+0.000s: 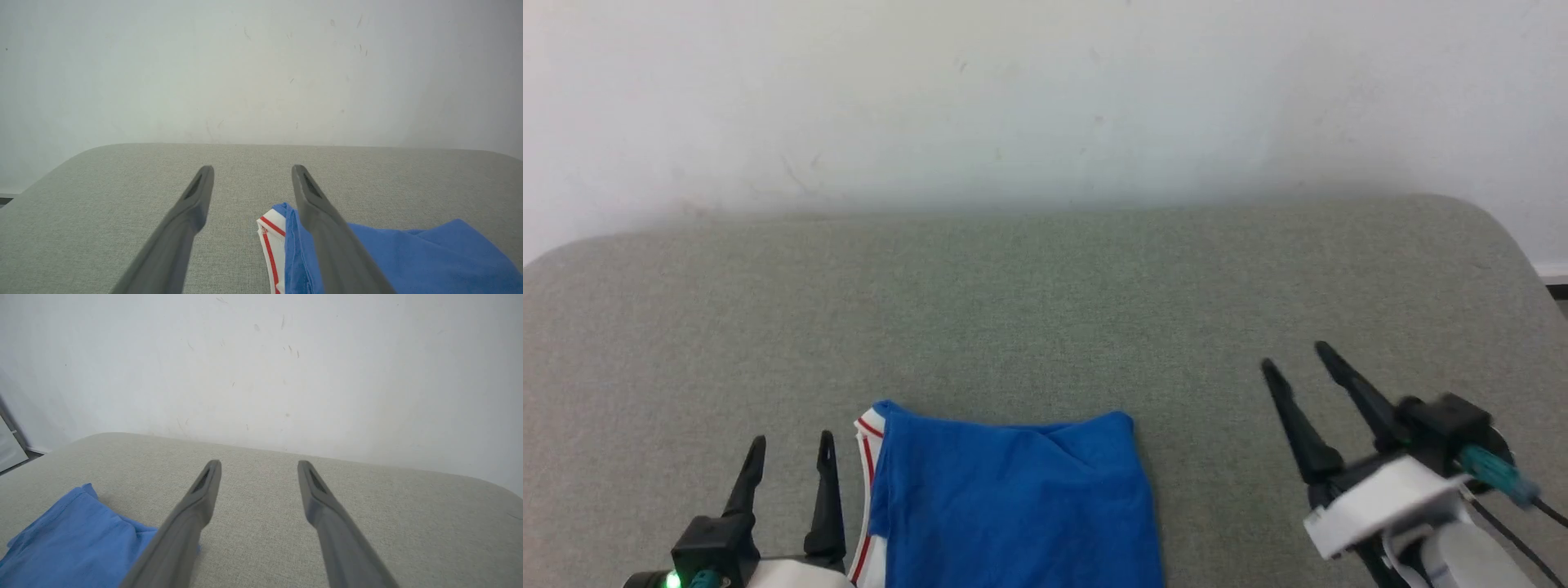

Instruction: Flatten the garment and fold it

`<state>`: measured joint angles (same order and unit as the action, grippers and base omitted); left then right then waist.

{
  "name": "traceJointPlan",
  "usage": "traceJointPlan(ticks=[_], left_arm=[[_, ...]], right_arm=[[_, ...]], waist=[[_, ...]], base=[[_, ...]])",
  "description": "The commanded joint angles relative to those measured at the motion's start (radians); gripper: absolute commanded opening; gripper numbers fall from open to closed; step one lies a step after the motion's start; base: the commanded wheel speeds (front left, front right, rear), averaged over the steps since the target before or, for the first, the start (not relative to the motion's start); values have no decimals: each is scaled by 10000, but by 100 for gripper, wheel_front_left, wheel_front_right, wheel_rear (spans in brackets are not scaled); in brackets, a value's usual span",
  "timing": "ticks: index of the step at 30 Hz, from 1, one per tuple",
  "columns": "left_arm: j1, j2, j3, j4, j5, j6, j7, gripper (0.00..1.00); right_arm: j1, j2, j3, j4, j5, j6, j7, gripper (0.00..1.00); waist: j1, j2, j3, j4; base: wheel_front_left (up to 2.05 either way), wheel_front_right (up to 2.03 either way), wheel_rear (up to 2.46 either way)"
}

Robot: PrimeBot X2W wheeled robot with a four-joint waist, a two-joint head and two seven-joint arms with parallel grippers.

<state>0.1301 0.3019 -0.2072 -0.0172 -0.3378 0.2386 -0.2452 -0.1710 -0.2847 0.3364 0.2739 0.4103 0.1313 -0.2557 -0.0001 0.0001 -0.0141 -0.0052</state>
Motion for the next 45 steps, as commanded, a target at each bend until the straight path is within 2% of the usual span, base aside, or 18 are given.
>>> traceJointPlan(ticks=[1, 7, 11, 15, 18, 23, 28, 30, 32, 35, 39, 42, 45], left_arm=[[152, 72, 14, 46, -88, 16, 43, 100], [257, 111, -12, 237, -182, -19, 74, 100], [268, 95, 10, 359, -262, -14, 62, 100], [296, 82, 128, 413, -345, 34, 19, 100], [326, 96, 243, 414, -400, 53, -18, 100], [248, 73, 241, 431, -401, 20, -58, 100], [67, 38, 178, 505, -393, -68, -84, 100], [-13, 33, 160, 538, -398, -111, -92, 100], [-84, 26, 149, 571, -398, -140, -100, 100], [-181, 14, 116, 624, -396, -193, -110, 100], [-316, -23, 41, 703, -384, -259, -120, 100], [-414, -74, -8, 744, -374, -284, -127, 100], [-493, -116, -51, 793, -357, -304, -133, 100]], right_arm=[[411, 128, -405, -392, -252, -6, 9, 100], [2256, 907, -2404, -2493, -1263, -6, 845, 100], [3034, 1573, -3900, -3228, -1109, -6, 1669, 100], [3242, 1891, -5497, -3204, -120, -6, 2717, 100], [3164, 2024, -6325, -2856, 780, -6, 3782, 100], [2936, 2151, -6892, -1469, 2472, -6, 6319, 100], [2480, 2315, -6398, 182, 4411, -6, 9057, 100], [2168, 2334, -5899, 767, 5345, -6, 9758, 100], [1804, 2338, -5156, 1294, 6390, -6, 10002, 100], [1270, 2341, -3814, 1843, 7396, -6, 9802, 100], [579, 2342, -2135, 2287, 8058, -6, 9022, 100], [67, 2342, -1246, 2736, 8054, -6, 8189, 100], [-328, 2343, -484, 3208, 8198, -6, 7844, 100]], waist=[[1, -1, -168, -162], [1, -1, -298, -245], [1, -1, -297, -255], [1, -1, -240, -244], [1, -1, -197, -215], [1, -1, -86, -5], [1, -1, 19, 237], [1, -1, 61, 330], [1, -1, 103, 413], [1, -1, 176, 527], [1, -1, 273, 701], [1, -1, 365, 817], [1, -1, 424, 893]], base=[[0, 0, 0], [0, 0, 0], [0, 0, 0], [0, 0, 0], [0, 0, 0], [0, 0, 0], [0, 0, 0], [0, 0, 0], [0, 0, 0], [0, 0, 0], [0, 0, 0], [0, 0, 0], [0, 0, 0]])
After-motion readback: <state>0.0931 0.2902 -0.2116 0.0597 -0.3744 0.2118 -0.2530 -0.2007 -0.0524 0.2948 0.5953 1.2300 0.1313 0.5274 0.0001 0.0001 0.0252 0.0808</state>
